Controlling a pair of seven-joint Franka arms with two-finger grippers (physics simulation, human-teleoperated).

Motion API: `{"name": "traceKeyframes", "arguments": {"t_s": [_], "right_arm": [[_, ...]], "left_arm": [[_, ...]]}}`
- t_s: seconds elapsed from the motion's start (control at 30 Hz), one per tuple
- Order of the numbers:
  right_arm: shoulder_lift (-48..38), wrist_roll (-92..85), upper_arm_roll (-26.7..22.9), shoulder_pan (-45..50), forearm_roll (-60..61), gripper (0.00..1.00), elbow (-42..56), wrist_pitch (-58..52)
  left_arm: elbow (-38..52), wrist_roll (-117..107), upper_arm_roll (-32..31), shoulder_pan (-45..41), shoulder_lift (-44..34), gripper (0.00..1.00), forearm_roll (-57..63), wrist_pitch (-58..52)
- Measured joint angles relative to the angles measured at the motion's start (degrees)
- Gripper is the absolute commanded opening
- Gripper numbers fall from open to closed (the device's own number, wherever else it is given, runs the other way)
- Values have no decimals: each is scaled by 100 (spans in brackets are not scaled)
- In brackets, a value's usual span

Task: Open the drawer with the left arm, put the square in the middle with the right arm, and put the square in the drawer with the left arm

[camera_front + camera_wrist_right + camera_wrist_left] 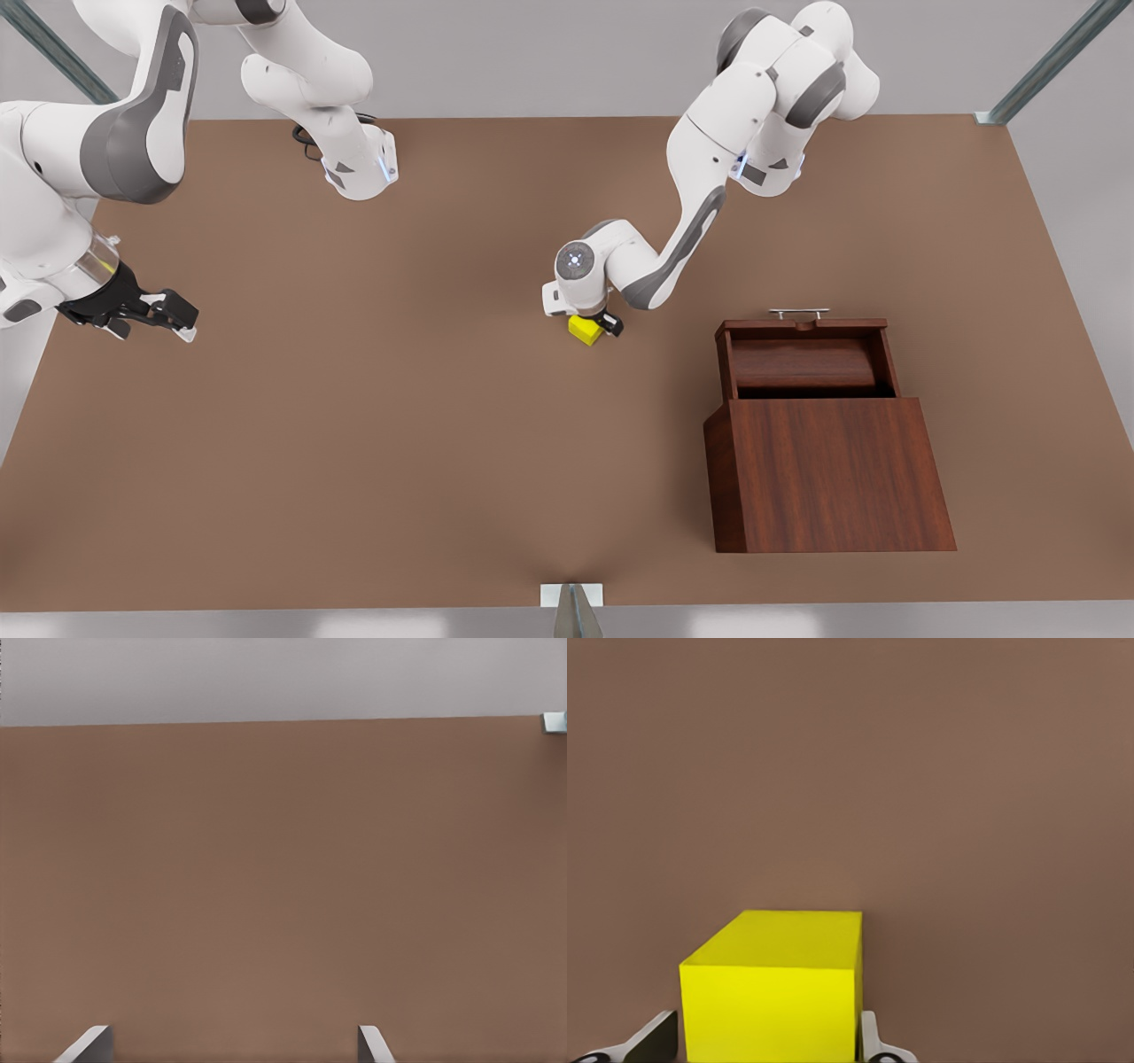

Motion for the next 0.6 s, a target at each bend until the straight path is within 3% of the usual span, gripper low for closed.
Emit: {"name": "traceKeyframes", "arguments": {"t_s": [0.07,0.13,0.47,0.6], "right_arm": [[8,0,0,16,0,100,0,0],[8,-1,0,27,-17,100,0,0],[52,0,0,8,8,100,0,8],[86,0,0,24,9,100,0,9]], "left_arm": [[0,0,0,0,34,73,5,43],[0,0,0,0,35,67,8,70],[58,-6,0,9,-32,66,90,-8],[474,87,24,58,-723,68,88,-1042]]}}
